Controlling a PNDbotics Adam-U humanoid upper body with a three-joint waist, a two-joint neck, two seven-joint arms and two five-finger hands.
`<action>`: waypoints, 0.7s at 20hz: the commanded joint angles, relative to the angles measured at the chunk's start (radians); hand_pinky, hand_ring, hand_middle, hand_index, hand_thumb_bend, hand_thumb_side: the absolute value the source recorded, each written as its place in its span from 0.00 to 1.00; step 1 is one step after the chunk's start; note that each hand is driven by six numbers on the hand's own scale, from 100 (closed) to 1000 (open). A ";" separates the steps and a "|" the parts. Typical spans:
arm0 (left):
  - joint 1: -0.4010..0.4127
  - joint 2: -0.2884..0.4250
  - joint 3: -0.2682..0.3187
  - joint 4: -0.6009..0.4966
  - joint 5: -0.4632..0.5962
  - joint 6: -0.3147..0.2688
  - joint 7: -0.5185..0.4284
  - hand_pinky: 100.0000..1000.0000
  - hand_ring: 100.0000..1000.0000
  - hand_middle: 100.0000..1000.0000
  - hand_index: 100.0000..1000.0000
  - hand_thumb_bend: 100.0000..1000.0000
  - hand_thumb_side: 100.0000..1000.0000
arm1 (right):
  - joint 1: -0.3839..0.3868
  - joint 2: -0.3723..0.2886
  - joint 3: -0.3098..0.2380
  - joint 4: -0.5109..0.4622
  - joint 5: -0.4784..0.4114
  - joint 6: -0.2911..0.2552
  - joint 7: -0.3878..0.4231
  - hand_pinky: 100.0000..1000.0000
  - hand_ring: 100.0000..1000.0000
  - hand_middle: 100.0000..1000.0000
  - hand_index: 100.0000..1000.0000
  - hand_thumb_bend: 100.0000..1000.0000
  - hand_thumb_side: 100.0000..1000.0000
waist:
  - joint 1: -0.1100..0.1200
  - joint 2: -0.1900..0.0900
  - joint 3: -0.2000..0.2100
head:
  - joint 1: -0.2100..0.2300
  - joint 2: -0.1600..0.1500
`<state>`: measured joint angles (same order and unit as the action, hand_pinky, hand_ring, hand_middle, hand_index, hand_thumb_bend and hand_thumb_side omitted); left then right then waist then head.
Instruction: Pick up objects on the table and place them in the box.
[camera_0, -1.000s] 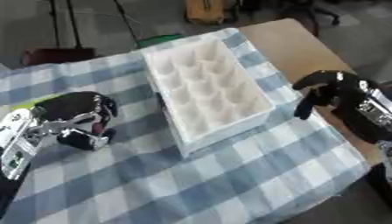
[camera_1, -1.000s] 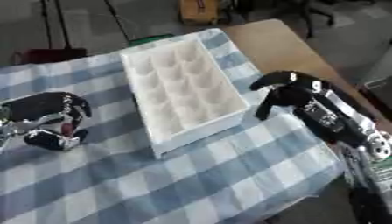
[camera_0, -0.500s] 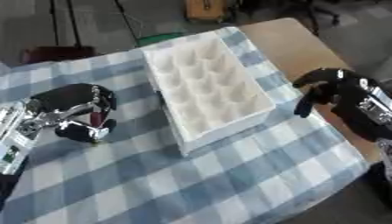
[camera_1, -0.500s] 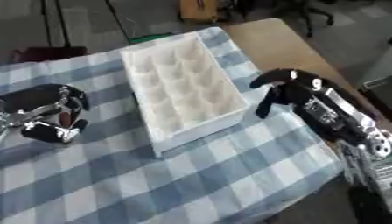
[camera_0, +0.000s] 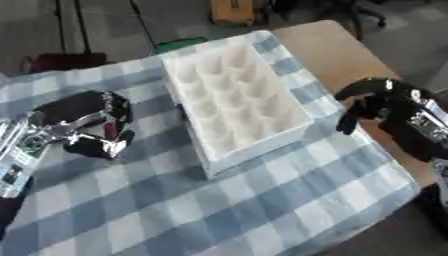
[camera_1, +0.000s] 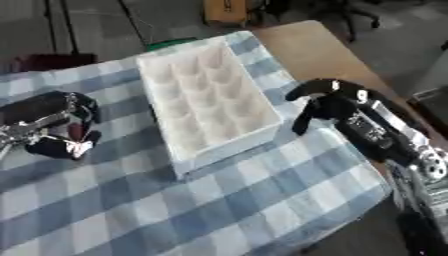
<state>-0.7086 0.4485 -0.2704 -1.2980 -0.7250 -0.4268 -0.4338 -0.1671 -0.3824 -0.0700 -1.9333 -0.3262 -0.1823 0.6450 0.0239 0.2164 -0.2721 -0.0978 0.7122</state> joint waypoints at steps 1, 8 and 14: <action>-0.035 0.026 0.010 -0.030 0.039 0.013 -0.001 0.83 0.69 0.52 0.15 0.00 0.16 | -0.011 -0.012 -0.003 -0.016 -0.005 -0.002 0.004 0.53 0.46 0.72 0.80 0.00 0.73 | -0.001 -0.014 -0.006 | 0.005 -0.002; -0.116 0.010 0.005 -0.001 0.178 0.066 -0.017 0.78 0.64 0.49 0.14 0.00 0.16 | -0.029 -0.013 0.007 -0.020 -0.011 0.000 0.013 0.53 0.46 0.72 0.80 0.00 0.73 | 0.015 -0.005 -0.068 | 0.030 -0.018; -0.162 0.011 0.006 0.031 0.270 0.118 0.003 0.76 0.62 0.47 0.14 0.00 0.17 | -0.058 -0.014 0.018 -0.025 -0.024 0.003 0.024 0.53 0.46 0.72 0.80 0.00 0.73 | 0.033 0.010 -0.150 | 0.054 -0.046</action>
<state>-0.8455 0.4464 -0.2732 -1.2621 -0.4766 -0.3191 -0.4368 -0.2126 -0.3817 -0.0503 -1.9383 -0.3394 -0.1791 0.6651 0.0644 0.2404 -0.4263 -0.0499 0.6809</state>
